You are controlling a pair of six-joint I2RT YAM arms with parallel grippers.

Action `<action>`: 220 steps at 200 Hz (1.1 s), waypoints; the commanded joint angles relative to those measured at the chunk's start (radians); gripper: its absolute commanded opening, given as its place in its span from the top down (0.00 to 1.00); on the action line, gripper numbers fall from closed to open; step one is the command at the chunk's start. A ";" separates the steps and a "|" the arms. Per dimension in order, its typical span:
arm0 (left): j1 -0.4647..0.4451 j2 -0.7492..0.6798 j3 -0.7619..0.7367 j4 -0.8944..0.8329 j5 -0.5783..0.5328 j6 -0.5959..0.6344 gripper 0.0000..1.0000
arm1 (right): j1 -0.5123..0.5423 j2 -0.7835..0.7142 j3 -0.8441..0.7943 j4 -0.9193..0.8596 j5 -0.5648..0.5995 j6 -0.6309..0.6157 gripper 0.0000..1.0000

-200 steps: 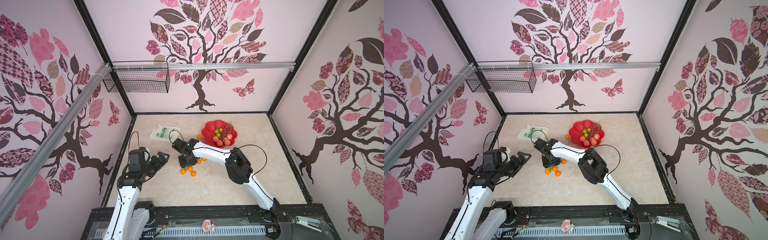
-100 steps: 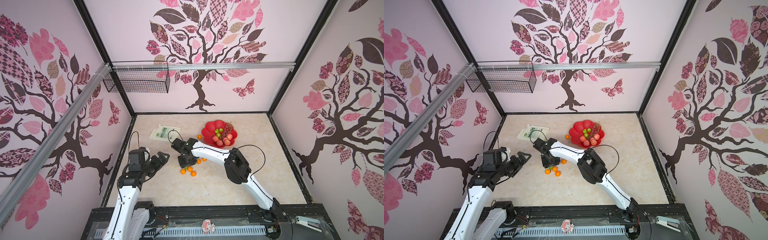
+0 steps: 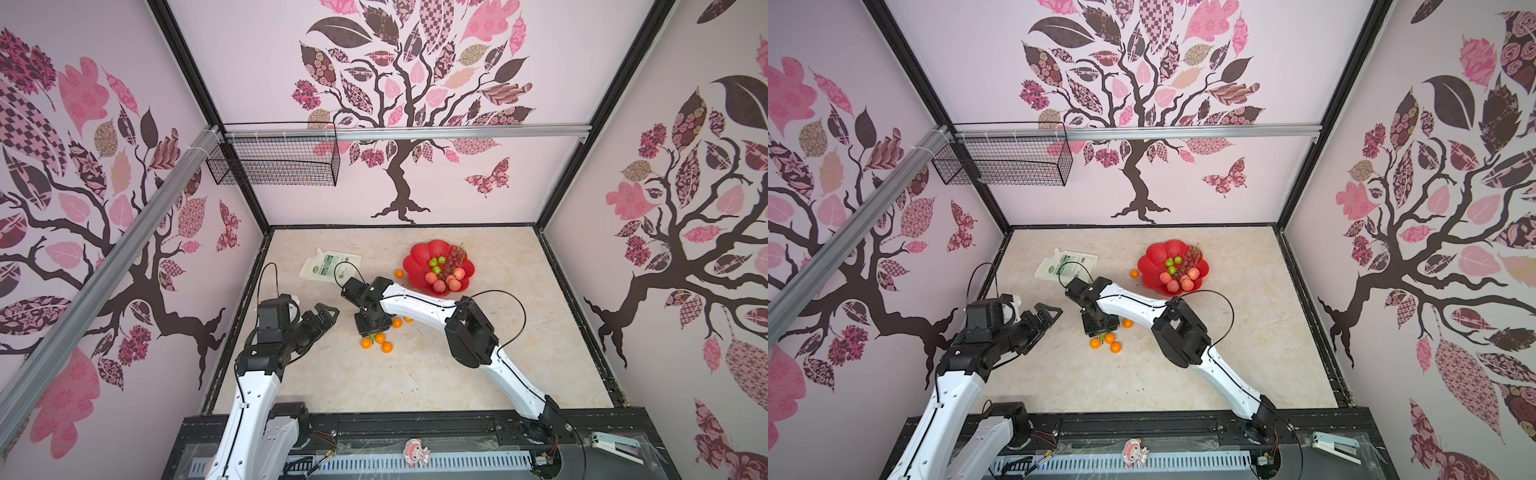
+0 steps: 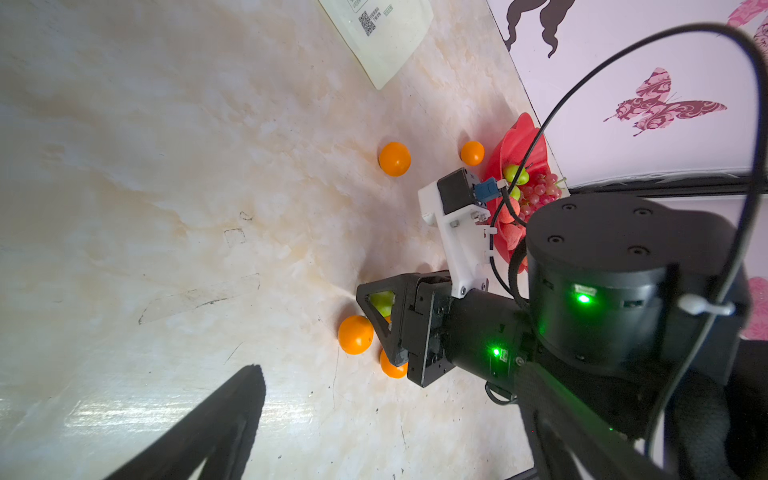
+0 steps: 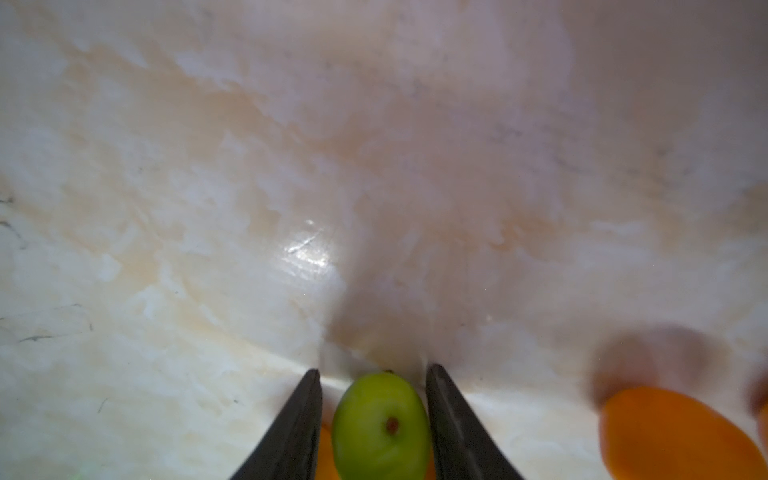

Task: Place and organize the fake fruits in the fruit bowl
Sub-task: 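Lift the green pear toward the bowl with the right gripper while the left arm advances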

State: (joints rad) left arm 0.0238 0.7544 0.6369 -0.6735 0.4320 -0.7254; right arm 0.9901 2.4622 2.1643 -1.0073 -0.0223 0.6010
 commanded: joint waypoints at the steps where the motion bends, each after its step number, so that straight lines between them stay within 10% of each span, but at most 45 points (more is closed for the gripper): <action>1: 0.005 -0.001 -0.027 0.021 0.010 0.021 0.02 | 0.006 0.058 0.037 -0.040 0.012 -0.010 0.57; 220: 0.003 -0.002 0.054 0.020 0.052 0.070 0.02 | -0.027 -0.060 0.179 -0.105 0.038 -0.020 0.64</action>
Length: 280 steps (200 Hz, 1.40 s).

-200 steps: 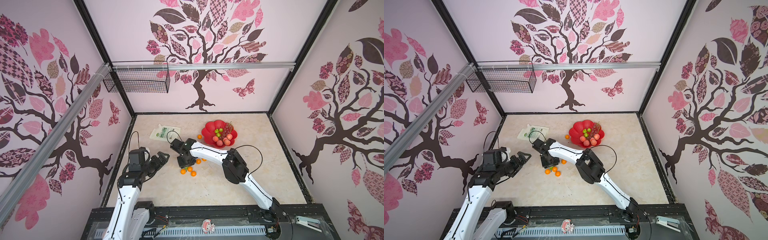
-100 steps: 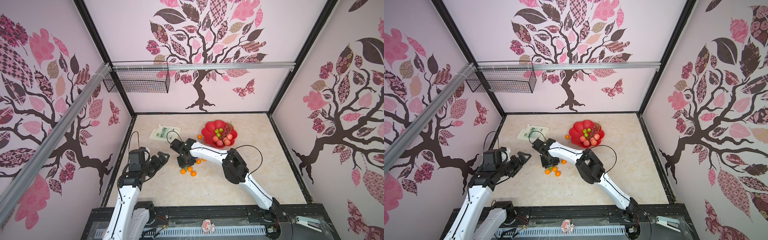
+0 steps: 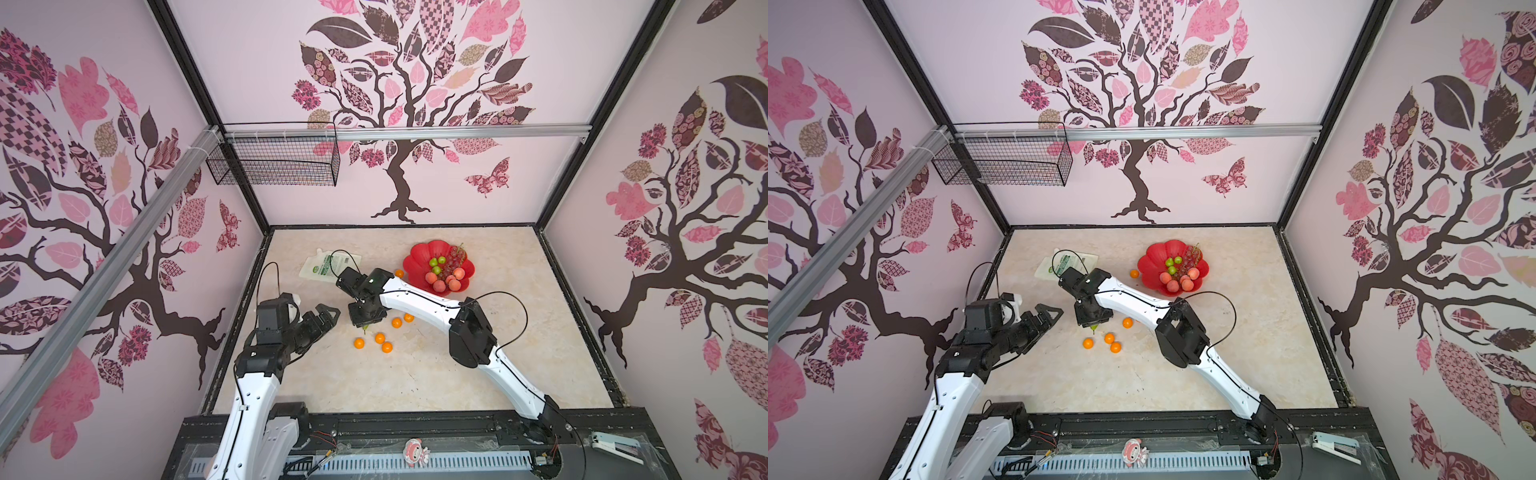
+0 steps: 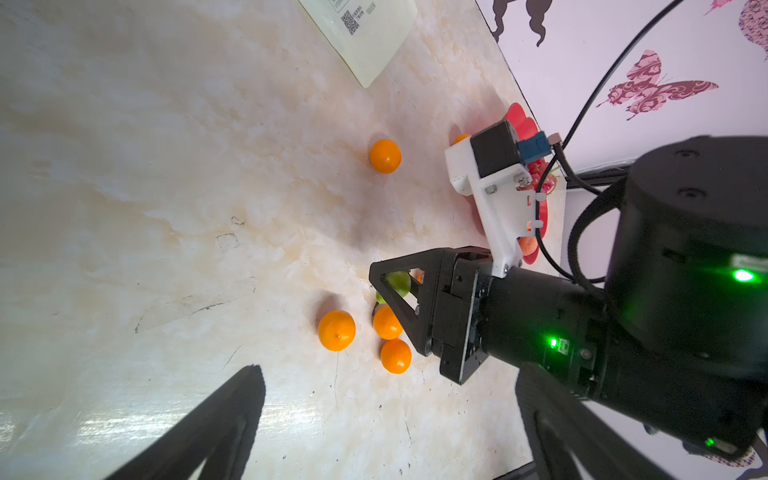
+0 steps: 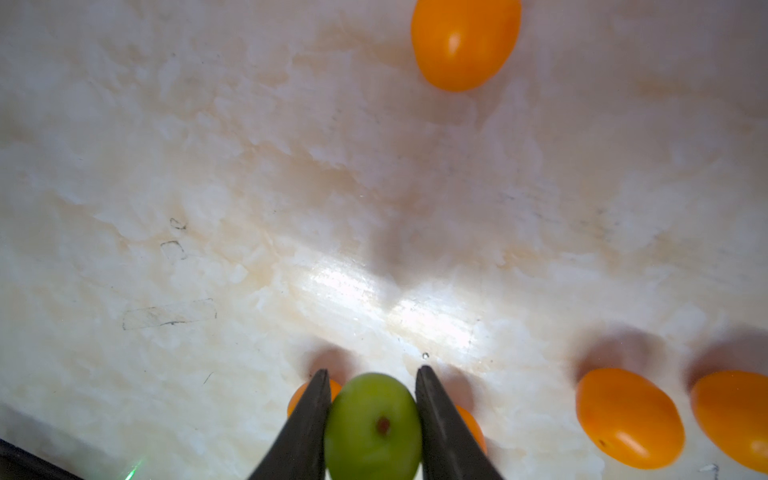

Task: Place and organize the fake fruits in the fruit bowl
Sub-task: 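Lift the green pear toward the bowl with the right gripper while the left arm advances, then lower the pear into the bowl and open the right gripper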

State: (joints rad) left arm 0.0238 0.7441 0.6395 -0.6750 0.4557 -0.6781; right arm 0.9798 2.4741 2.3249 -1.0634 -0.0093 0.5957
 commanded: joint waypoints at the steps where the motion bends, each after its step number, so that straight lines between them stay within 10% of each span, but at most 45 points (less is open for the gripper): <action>1: 0.002 0.009 0.052 0.024 0.030 0.022 0.02 | -0.016 -0.074 0.018 -0.049 0.025 -0.015 0.64; 158: -0.361 0.463 0.292 0.326 -0.141 -0.044 0.02 | -0.379 -0.355 -0.312 0.068 0.066 -0.108 0.65; 280: -0.475 0.924 0.681 0.387 -0.130 0.002 0.02 | -0.612 -0.135 -0.043 0.073 0.138 -0.207 0.65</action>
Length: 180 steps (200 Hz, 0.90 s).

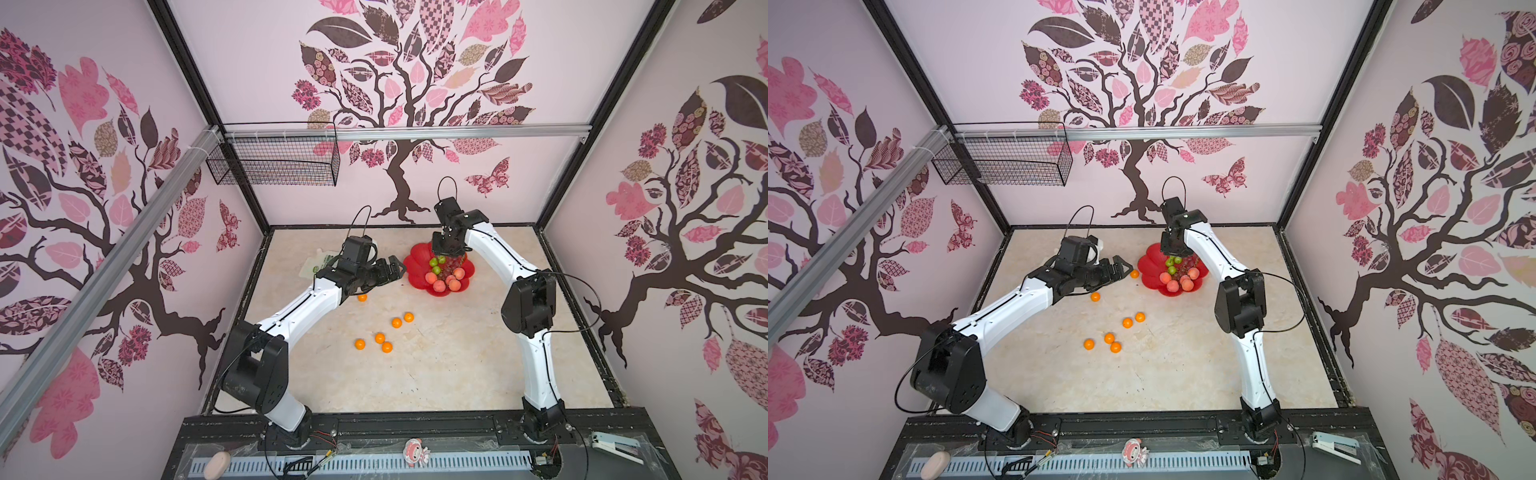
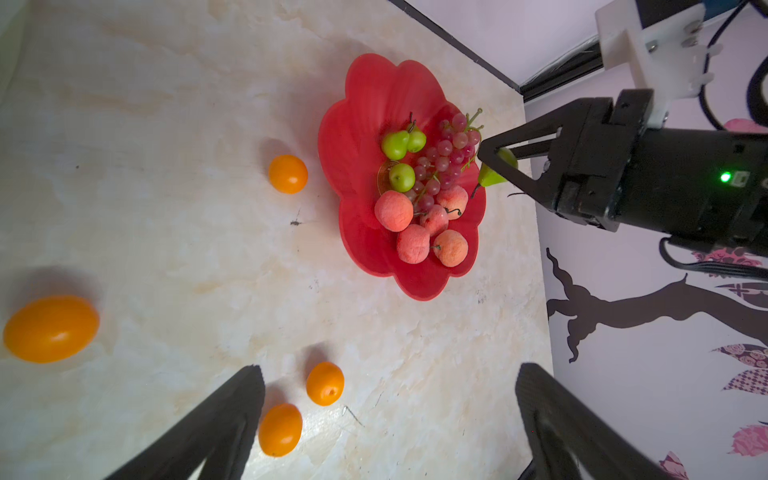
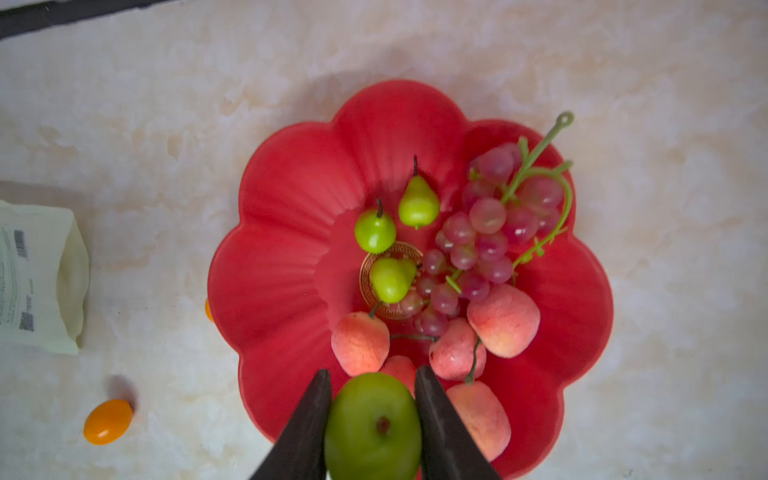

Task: Place and organize the fake fruits in the fruit bowl
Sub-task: 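Lower the pear into the bowl and open the right gripper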

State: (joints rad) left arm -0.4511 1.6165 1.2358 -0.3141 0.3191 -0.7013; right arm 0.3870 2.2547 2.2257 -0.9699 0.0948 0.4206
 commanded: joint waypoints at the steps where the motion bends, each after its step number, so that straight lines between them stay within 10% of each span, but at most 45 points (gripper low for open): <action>1: 0.000 0.055 0.089 0.027 0.008 0.025 0.02 | -0.020 0.087 0.059 -0.019 0.034 -0.032 0.65; 180: -0.009 0.277 0.279 0.050 0.074 -0.001 0.02 | -0.053 0.316 0.202 0.146 0.108 -0.088 0.66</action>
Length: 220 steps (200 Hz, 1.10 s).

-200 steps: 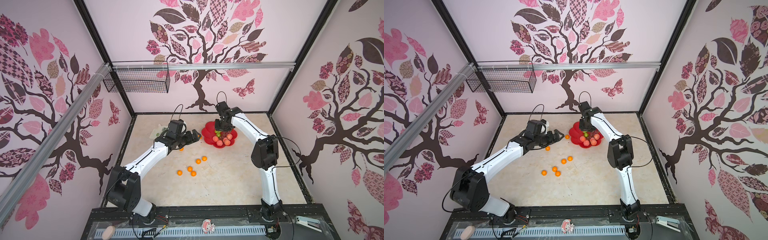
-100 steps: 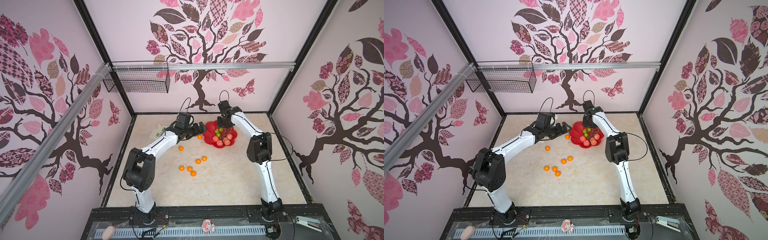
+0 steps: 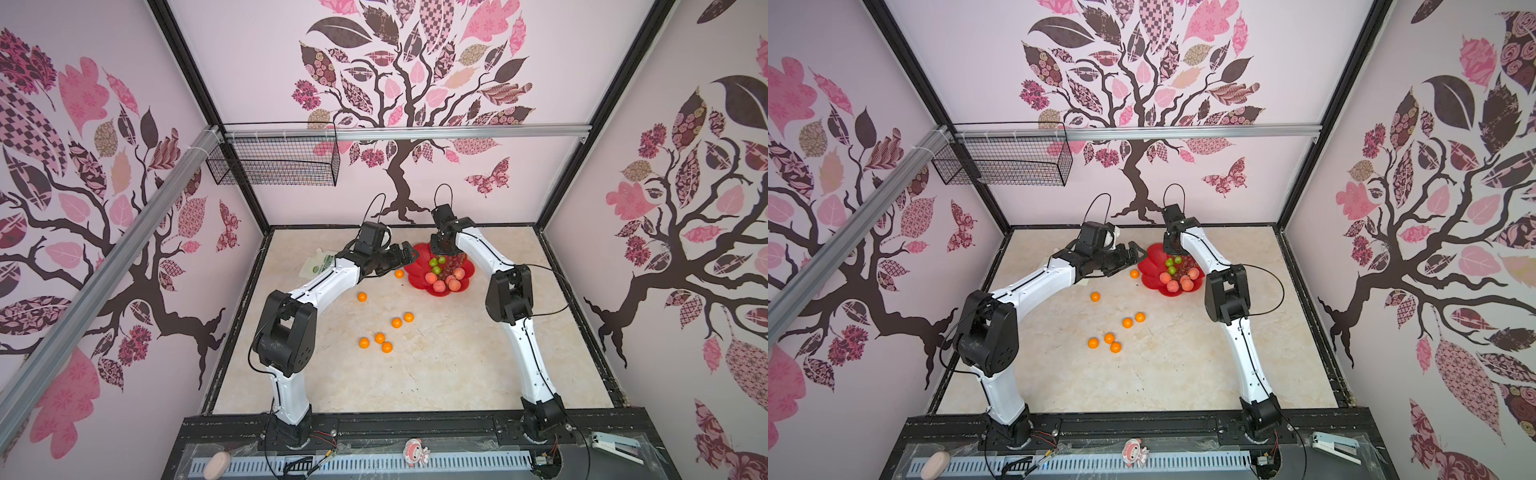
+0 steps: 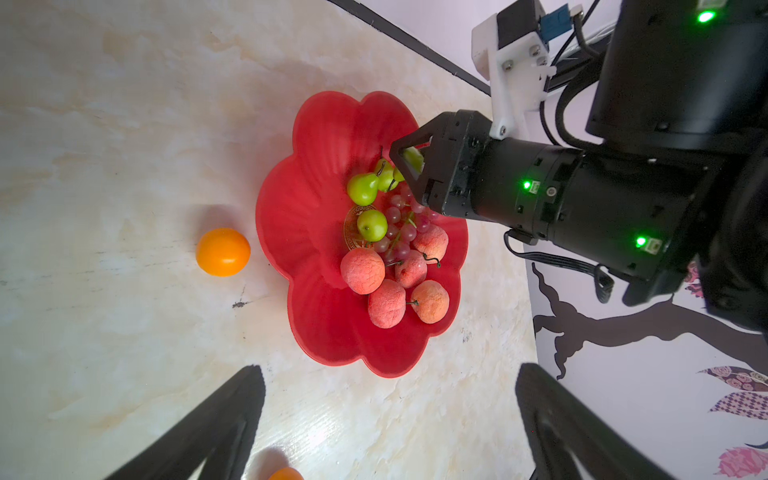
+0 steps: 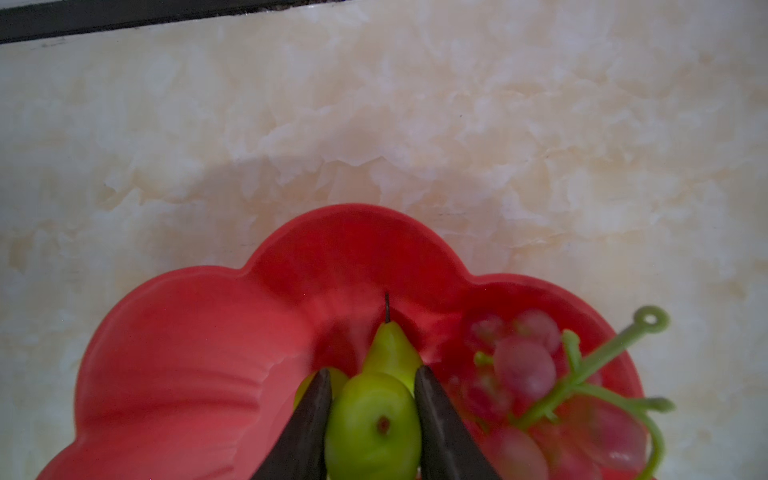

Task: Place and organize the fake fruits in the fruit bowl
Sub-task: 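Lower the pear into the bowl and open the right gripper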

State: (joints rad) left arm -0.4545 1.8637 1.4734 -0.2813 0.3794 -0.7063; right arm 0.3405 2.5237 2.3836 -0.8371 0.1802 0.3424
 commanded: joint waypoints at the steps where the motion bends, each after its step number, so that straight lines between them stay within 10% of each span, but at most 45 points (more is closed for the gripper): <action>1: -0.006 0.029 0.041 0.017 0.013 0.004 0.02 | -0.006 0.048 0.043 0.013 0.022 -0.010 0.66; 220: -0.014 -0.096 -0.038 -0.028 -0.036 0.022 0.02 | -0.008 -0.138 -0.012 0.039 -0.041 0.015 0.59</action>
State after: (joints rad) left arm -0.4610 1.8595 1.4895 -0.3080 0.3820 -0.7029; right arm 0.3386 2.5450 2.4165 -0.8070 0.1684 0.3359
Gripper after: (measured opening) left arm 0.982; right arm 0.406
